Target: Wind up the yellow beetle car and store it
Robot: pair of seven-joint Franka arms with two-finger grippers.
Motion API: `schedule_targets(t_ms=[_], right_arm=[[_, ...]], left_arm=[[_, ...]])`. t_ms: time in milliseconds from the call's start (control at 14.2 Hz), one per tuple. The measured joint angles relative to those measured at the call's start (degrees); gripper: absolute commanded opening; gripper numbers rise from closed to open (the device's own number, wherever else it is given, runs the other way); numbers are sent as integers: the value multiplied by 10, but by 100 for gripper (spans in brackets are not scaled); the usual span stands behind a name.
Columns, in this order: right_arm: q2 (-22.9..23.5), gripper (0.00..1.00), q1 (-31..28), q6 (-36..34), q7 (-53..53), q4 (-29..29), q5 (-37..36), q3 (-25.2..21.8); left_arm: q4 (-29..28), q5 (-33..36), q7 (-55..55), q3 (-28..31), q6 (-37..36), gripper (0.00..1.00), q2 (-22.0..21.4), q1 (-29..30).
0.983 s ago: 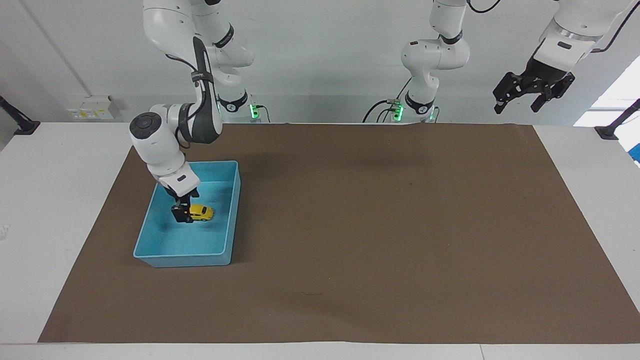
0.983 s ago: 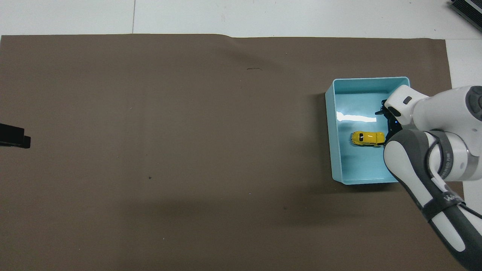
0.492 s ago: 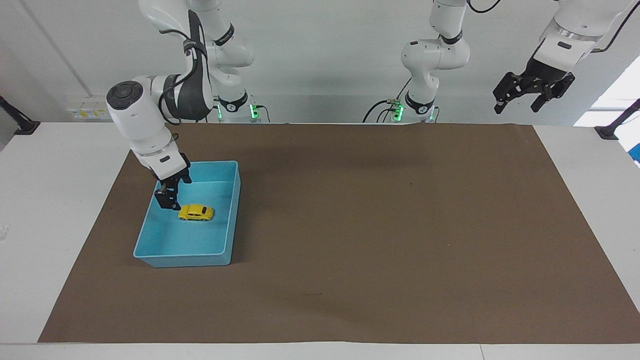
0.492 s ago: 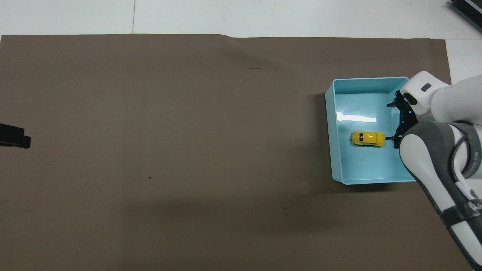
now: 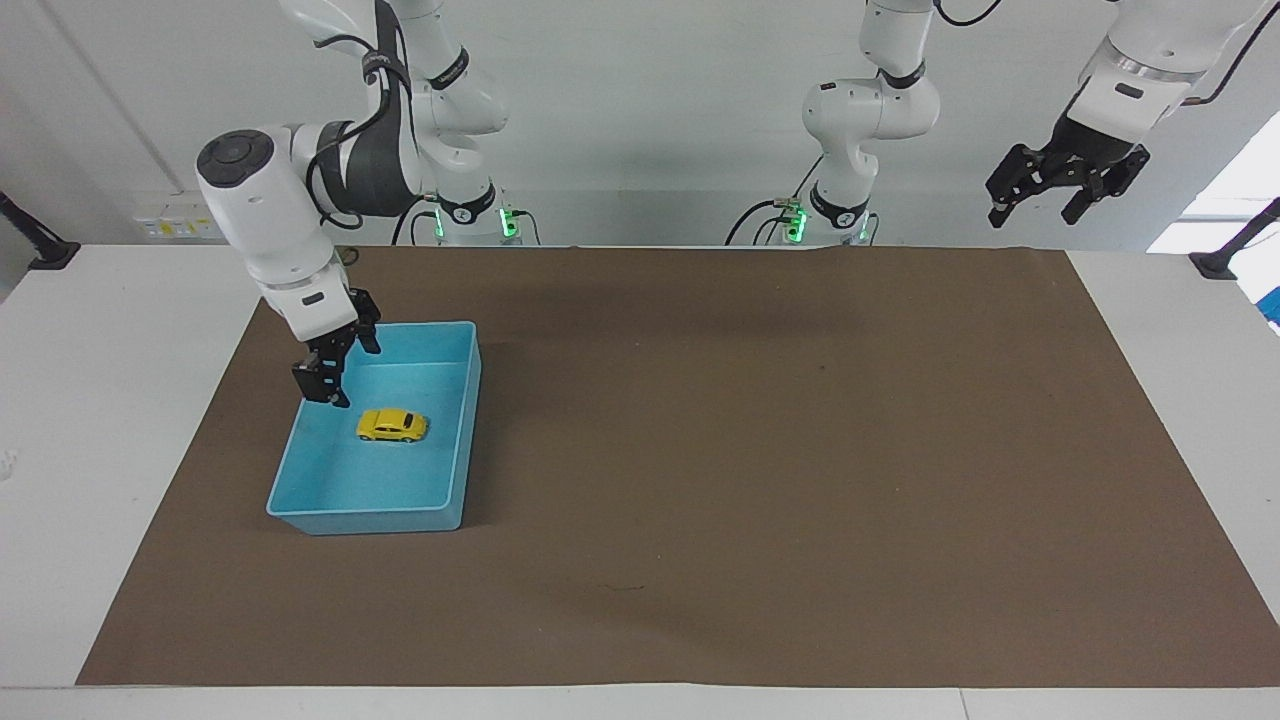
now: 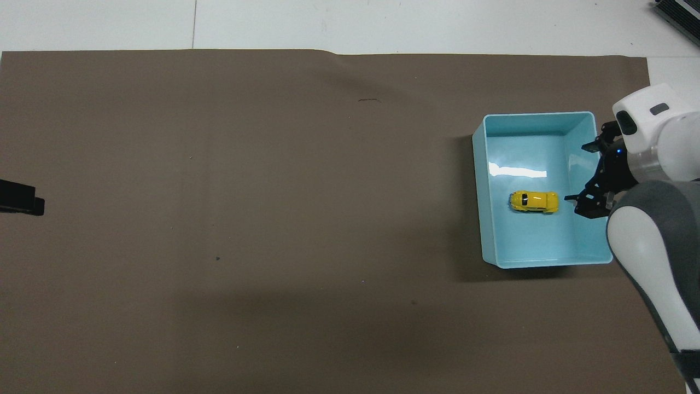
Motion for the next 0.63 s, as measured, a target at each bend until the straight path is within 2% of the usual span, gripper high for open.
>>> schedule_targets(t_ms=[281, 632], right_arm=[[-8, 100, 0, -18, 132, 7, 3, 6], [-49, 100, 0, -70, 346, 10, 4, 6]], left_arm=[[0, 0, 0, 0, 0, 100, 0, 0], [0, 0, 0, 0, 0, 100, 0, 0]])
